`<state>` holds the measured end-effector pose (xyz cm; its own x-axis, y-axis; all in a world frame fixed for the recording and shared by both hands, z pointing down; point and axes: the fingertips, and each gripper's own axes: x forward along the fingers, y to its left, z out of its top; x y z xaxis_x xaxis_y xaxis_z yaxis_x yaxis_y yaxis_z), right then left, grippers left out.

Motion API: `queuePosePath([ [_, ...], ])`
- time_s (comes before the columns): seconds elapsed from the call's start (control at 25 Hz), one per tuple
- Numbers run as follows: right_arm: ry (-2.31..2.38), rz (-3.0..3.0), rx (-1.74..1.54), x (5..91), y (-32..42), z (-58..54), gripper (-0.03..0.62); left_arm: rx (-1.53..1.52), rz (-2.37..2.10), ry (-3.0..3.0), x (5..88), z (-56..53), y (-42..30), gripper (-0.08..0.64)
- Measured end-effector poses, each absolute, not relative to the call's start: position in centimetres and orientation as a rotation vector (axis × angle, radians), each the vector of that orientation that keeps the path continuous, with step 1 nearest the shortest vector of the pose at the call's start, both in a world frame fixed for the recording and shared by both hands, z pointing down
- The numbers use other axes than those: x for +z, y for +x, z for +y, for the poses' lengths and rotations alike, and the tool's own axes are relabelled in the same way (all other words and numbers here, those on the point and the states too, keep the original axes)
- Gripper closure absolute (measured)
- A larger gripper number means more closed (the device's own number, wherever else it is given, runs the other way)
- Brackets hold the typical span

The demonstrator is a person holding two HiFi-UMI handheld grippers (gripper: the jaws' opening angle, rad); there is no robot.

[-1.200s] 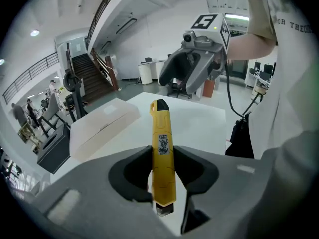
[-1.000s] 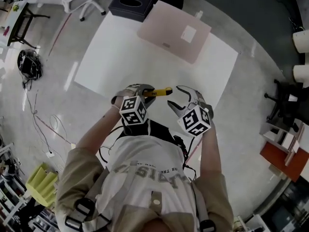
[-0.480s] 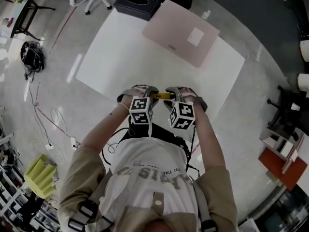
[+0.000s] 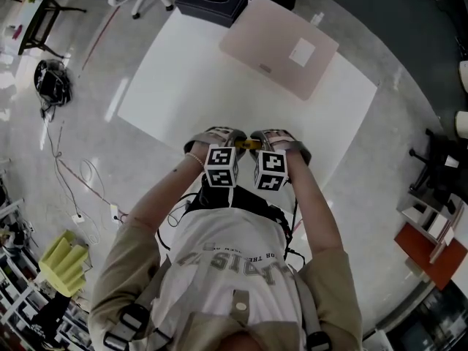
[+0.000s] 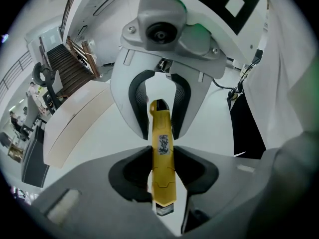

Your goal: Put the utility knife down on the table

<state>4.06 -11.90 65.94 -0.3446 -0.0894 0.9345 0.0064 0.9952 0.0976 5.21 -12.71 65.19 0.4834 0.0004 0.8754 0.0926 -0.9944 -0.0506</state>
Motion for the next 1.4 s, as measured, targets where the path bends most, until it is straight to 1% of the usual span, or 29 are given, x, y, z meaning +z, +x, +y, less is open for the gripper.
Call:
queuePosePath([
  [0.2, 0.059, -1.881, -0.147, 67.1, 4.3, -11.8, 0.454, -1.549, -0.075, -2.610, 65.3, -12.7, 5.2, 0.425],
  [0.28, 0.072, -1.901, -0.126, 66.9, 4.0, -11.8, 0.460, -1.546, -0.071, -2.620, 65.3, -12.7, 5.1, 0.425],
  [0.52, 0.091, -1.905, -0.133, 67.1, 4.0, -11.4, 0.463, -1.521, -0.071, -2.626, 65.6, -12.1, 5.1, 0.422],
  [0.8, 0.088, -1.931, -0.097, 66.6, 4.1, -10.7, 0.463, -1.454, 0.042, -2.642, 65.1, -12.2, 5.1, 0.414],
  [0.84, 0.091, -1.936, -0.093, 66.5, 4.1, -10.7, 0.463, -1.463, 0.058, -2.642, 65.2, -12.3, 4.8, 0.406],
  [0.96, 0.091, -1.935, -0.089, 66.7, 4.3, -10.5, 0.463, -1.478, 0.113, -2.668, 65.6, -12.5, 3.5, 0.314],
  [1.04, 0.089, -1.930, -0.084, 67.0, 4.6, -10.3, 0.463, -1.489, 0.163, -2.686, 65.6, -12.8, 2.5, 0.281],
  [1.2, 0.086, -1.920, -0.075, 67.6, 4.9, -9.9, 0.463, -1.545, 0.221, -2.707, 66.1, -12.9, 0.4, 0.286],
  [1.28, 0.092, -1.923, -0.064, 67.7, 4.9, -9.8, 0.463, -1.569, 0.221, -2.707, 66.3, -12.6, -0.1, 0.356],
  [1.4, 0.086, -1.922, -0.061, 67.7, 4.8, -9.7, 0.463, -1.576, 0.225, -2.690, 66.4, -12.3, -0.2, 0.366],
])
